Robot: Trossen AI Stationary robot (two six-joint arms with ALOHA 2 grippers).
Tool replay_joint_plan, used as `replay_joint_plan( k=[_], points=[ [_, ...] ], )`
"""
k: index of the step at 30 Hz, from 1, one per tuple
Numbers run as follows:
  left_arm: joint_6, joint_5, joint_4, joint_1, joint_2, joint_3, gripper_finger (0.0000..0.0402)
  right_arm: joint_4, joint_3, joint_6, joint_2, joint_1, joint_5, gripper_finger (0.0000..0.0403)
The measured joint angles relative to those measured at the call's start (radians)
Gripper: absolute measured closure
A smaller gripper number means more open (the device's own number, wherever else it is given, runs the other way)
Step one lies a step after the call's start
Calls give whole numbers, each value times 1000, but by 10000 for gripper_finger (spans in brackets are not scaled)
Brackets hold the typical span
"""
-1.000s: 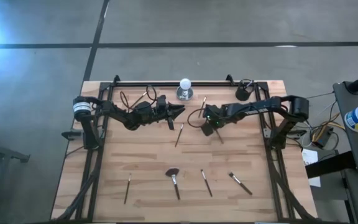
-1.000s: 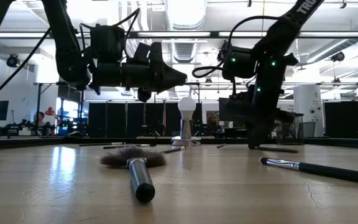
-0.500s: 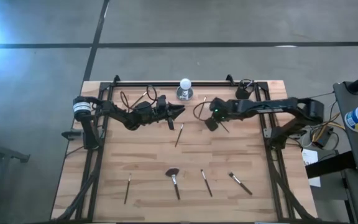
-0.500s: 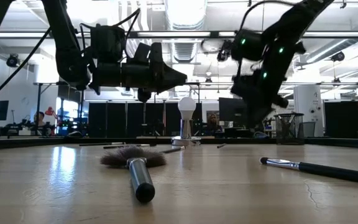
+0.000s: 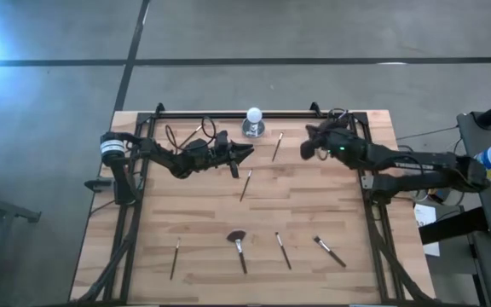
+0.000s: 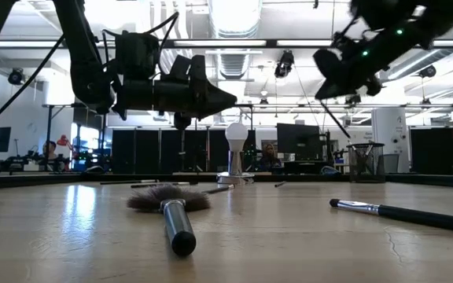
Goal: Pick & Place Makeup Supplies
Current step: Put the makeup brush into the makeup holder
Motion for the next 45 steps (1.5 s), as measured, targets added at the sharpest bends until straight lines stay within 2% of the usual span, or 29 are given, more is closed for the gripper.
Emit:
replay_joint_plan(
  k=[6, 10, 17, 25, 33, 40, 45],
  points=[
    [0, 0, 0, 0, 0, 0, 326, 308, -120, -184, -88, -94, 173, 390],
    [0, 0, 0, 0, 0, 0, 326, 541, -164, -286, -78, -186, 192, 390],
    [0, 0, 0, 0, 0, 0, 326, 822, -251, -306, 39, -333, 223, 390],
    [0, 0, 0, 0, 0, 0, 326, 1130, -320, -352, 246, -413, 277, 390],
    [0, 0, 0, 0, 0, 0, 326, 1179, -285, -384, 363, -406, 369, 390],
    [0, 0, 0, 0, 0, 0, 326, 1115, -286, -256, 430, -403, 320, 390],
    [0, 0, 0, 0, 0, 0, 326, 1124, -283, -232, 513, -411, 315, 390]
  ],
)
